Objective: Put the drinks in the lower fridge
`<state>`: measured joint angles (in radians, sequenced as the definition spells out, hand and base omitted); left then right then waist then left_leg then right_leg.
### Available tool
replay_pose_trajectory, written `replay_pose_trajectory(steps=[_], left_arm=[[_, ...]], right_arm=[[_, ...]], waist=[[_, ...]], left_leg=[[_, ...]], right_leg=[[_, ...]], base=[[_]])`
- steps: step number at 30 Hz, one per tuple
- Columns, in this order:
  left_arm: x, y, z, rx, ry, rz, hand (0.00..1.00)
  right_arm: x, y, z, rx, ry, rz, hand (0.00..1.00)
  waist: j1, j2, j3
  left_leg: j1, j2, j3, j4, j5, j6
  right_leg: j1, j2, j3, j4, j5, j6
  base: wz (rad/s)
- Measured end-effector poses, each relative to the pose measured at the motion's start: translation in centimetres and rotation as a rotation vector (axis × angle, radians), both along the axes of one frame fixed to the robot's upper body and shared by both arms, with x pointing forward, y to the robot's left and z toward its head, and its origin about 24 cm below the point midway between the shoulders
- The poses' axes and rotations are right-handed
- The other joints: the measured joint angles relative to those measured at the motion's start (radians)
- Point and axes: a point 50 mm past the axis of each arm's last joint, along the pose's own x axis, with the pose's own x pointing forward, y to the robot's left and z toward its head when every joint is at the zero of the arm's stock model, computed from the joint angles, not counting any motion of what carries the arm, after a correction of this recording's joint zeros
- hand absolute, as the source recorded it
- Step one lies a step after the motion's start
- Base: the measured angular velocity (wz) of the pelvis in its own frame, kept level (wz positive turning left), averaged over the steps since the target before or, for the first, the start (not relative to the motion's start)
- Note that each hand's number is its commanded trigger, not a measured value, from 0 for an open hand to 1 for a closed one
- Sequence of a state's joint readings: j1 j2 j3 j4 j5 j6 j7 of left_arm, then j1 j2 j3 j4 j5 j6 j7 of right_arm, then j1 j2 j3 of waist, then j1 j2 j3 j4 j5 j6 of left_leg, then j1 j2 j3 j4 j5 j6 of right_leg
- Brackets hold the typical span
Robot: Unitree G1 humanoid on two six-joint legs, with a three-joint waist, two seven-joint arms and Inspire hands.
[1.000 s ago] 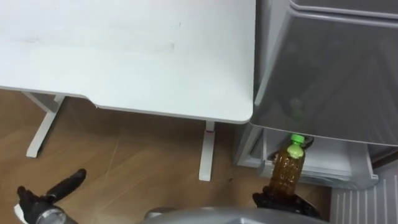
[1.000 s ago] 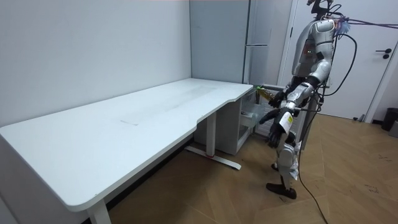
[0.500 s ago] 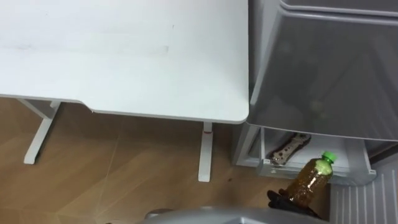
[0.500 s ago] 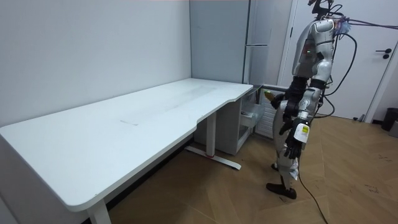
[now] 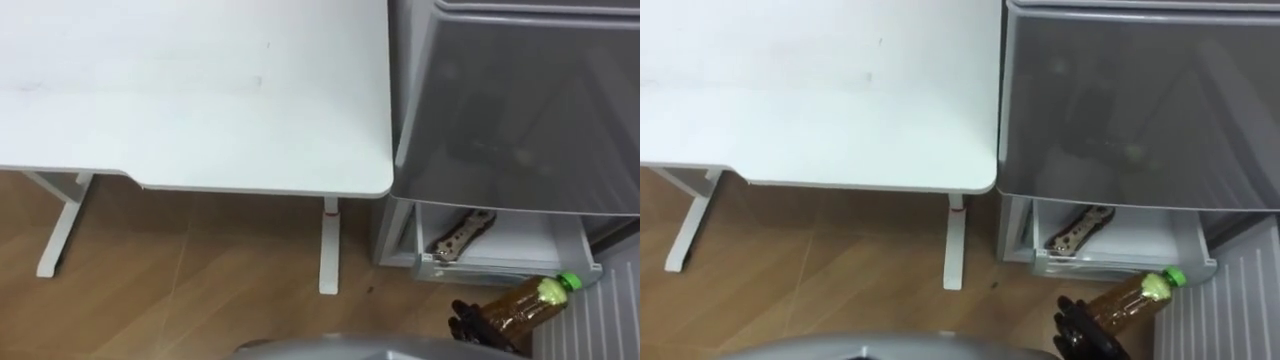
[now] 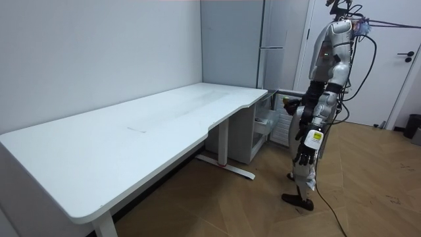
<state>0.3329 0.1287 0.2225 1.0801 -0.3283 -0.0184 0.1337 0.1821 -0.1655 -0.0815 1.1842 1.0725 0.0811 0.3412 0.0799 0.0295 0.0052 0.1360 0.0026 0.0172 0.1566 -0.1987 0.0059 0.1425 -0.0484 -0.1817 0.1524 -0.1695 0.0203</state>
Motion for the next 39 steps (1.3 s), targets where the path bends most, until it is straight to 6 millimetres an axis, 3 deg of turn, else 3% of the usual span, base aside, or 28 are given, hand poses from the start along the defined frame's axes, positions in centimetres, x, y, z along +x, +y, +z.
replay_pose_trajectory(steps=[8, 14, 18, 20, 25, 31, 33, 39], left_arm=[[1.6, -1.0, -0.3, -0.026, 0.033, -0.255, 0.00], [3.0, -1.7, -0.5, -0.047, 0.048, -0.389, 0.00], [4.6, -1.5, -0.5, -0.059, 0.017, -0.438, 0.00], [6.2, -1.7, -0.4, -0.068, -0.013, -0.483, 0.00], [7.8, -1.8, -0.3, -0.097, -0.046, -0.543, 0.00], [9.5, -1.7, -0.1, -0.095, -0.066, -0.574, 0.00], [9.7, -1.7, 0.0, -0.103, -0.069, -0.578, 0.00], [10.0, -1.6, 0.0, -0.105, -0.065, -0.577, 0.00]], right_arm=[[4.5, -0.3, 0.6, 0.037, -0.137, -0.128, 1.00], [6.5, -0.7, 1.2, 0.050, -0.189, -0.181, 1.00], [8.7, -1.0, 1.8, 0.064, -0.248, -0.226, 1.00], [10.6, -1.2, 2.3, 0.074, -0.284, -0.255, 1.00], [13.2, -2.1, 3.5, 0.068, -0.318, -0.254, 1.00], [14.6, -1.9, 3.9, 0.076, -0.306, -0.262, 1.00], [15.2, -1.9, 4.1, 0.088, -0.309, -0.270, 0.00], [16.0, -2.1, 4.5, 0.085, -0.303, -0.281, 0.00]], waist=[[-0.017, 0.012, -0.0015], [-0.032, 0.013, -0.0018], [-0.048, 0.006, 0.0049], [-0.048, 0.004, 0.0145], [-0.051, 0.003, 0.0155], [-0.049, -0.006, 0.0221], [-0.049, -0.005, 0.0216], [-0.047, -0.004, 0.0213]], left_leg=[[-0.031, -0.003, -0.020, 0.011, 0.000, 0.000], [-0.097, -0.004, -0.031, 0.026, 0.001, 0.000], [-0.126, -0.007, -0.045, 0.034, 0.001, 0.001], [-0.149, -0.008, -0.046, 0.044, 0.002, 0.001], [-0.201, -0.014, -0.048, 0.046, 0.011, 0.006], [-0.256, -0.018, -0.050, 0.047, 0.022, 0.008], [-0.268, -0.018, -0.050, 0.049, 0.023, 0.008], [-0.299, -0.017, -0.053, 0.048, 0.028, 0.007]], right_leg=[[-0.024, -0.001, -0.016, -0.002, 0.000, 0.000], [-0.072, -0.003, -0.024, 0.004, 0.001, -0.001], [-0.093, -0.005, -0.041, 0.006, 0.001, -0.001], [-0.120, -0.008, -0.042, 0.018, 0.001, -0.001], [-0.181, -0.018, -0.049, 0.037, 0.001, -0.001], [-0.238, -0.023, -0.053, 0.053, 0.003, -0.001], [-0.251, -0.023, -0.054, 0.054, 0.004, -0.002], [-0.283, -0.023, -0.056, 0.058, 0.006, -0.004]], base=[[0.07], [0.06], [0.09], [0.00], [0.01], [0.02], [0.00], [0.00]])
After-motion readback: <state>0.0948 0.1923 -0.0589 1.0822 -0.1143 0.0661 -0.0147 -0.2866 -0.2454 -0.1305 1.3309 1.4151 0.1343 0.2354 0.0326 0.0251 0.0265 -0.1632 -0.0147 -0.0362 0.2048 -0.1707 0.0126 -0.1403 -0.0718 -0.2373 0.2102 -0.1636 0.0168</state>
